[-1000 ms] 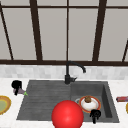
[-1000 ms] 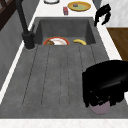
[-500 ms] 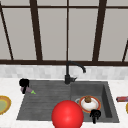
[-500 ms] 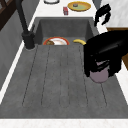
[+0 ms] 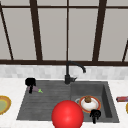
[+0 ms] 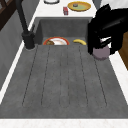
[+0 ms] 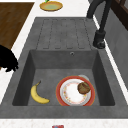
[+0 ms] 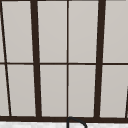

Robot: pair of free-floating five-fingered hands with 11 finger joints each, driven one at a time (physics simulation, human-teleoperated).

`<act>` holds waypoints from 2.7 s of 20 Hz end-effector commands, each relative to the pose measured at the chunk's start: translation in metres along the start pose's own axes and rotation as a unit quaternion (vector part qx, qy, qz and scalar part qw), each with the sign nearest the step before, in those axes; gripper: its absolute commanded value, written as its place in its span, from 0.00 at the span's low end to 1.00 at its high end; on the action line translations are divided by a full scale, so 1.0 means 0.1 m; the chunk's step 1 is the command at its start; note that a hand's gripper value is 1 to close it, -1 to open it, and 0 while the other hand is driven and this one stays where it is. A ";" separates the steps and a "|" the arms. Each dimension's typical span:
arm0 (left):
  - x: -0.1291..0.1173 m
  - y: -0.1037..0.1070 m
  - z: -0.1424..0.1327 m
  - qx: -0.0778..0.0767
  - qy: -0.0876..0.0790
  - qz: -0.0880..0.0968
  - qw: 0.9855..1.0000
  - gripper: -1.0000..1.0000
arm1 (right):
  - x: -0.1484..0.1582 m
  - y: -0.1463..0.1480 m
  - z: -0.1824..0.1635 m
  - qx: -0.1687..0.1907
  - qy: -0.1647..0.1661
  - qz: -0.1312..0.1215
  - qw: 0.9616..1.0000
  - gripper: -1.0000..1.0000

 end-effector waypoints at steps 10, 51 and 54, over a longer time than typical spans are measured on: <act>0.12 0.02 -0.88 0.033 -0.009 -0.003 0.999 1.00 | 0.00 0.00 0.00 0.000 0.000 0.000 1.000 0.50; 0.15 -0.77 -4.16 0.042 -0.016 0.000 0.999 1.00 | 0.00 0.00 0.00 0.000 0.000 0.000 1.000 0.50; 0.02 -0.98 -4.41 0.047 -0.013 -0.001 0.999 1.00 | 0.00 0.00 0.00 0.000 0.000 0.000 1.000 0.50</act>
